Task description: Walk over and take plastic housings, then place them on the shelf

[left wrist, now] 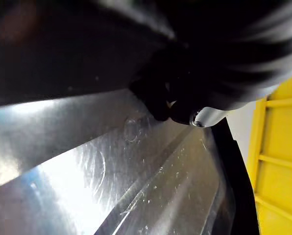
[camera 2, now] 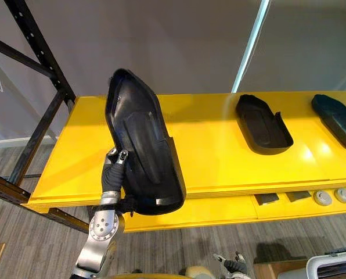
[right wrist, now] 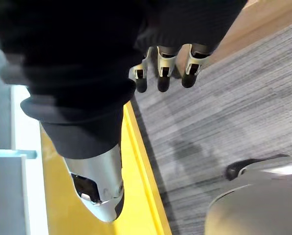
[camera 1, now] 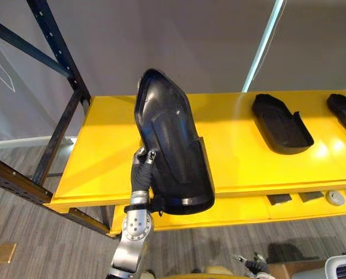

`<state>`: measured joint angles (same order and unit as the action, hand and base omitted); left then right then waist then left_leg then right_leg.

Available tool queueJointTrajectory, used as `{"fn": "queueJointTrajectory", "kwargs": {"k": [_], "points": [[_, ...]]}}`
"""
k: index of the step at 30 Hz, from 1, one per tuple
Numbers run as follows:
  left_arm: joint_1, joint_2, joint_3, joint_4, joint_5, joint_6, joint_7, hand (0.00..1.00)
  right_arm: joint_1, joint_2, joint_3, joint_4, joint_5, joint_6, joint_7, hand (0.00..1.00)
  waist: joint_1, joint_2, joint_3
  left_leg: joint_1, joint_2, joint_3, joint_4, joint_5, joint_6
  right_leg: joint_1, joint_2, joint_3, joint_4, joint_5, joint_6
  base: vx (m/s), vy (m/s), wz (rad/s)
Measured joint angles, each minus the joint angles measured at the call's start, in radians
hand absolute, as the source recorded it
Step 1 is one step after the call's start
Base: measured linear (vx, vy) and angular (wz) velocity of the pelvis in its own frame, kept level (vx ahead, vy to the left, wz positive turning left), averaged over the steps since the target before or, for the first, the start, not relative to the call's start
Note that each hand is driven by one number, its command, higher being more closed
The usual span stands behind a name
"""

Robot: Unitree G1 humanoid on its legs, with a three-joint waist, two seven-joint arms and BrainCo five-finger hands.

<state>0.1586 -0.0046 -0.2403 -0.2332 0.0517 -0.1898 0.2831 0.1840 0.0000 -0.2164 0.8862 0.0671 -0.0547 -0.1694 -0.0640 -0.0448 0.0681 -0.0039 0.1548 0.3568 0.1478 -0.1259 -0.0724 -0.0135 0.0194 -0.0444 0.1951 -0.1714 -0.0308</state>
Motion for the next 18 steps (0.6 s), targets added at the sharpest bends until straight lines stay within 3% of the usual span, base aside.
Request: {"fn": "queueJointTrajectory", "kwargs": {"k": [6, 11, 18], "points": [[-0.007, 0.001, 0.049, 0.014, 0.022, 0.043, 0.0, 1.0, 0.005, 0.022, -0.002, -0.007, -0.004, 0.005, 0.0, 0.0, -0.002, -0.021, -0.018, 0.021, -0.006, 0.049, -0.014, 0.002, 0.001, 0.029, -0.002, 0.044, -0.077, 0.046, 0.028, 0.05, 0.051, -0.22], [-0.09, 0.022, 0.131, 0.102, 0.057, 0.085, 0.011, 1.0, 0.005, 0.02, -0.012, -0.007, -0.032, 0.013, 0.002, 0.0, -0.002, -0.022, -0.02, 0.044, -0.014, 0.069, -0.046, 0.005, 0.006, 0.033, -0.003, 0.07, -0.096, 0.07, 0.037, 0.01, 0.049, -0.16], [-0.266, 0.128, 0.223, 0.321, 0.078, 0.137, 0.051, 1.0, -0.002, -0.001, -0.02, -0.005, -0.043, 0.018, 0.028, 0.0, -0.018, 0.018, -0.042, 0.077, -0.037, 0.09, -0.187, 0.098, 0.014, 0.02, 0.005, 0.076, -0.154, 0.138, 0.021, -0.06, 0.007, -0.09]]}}
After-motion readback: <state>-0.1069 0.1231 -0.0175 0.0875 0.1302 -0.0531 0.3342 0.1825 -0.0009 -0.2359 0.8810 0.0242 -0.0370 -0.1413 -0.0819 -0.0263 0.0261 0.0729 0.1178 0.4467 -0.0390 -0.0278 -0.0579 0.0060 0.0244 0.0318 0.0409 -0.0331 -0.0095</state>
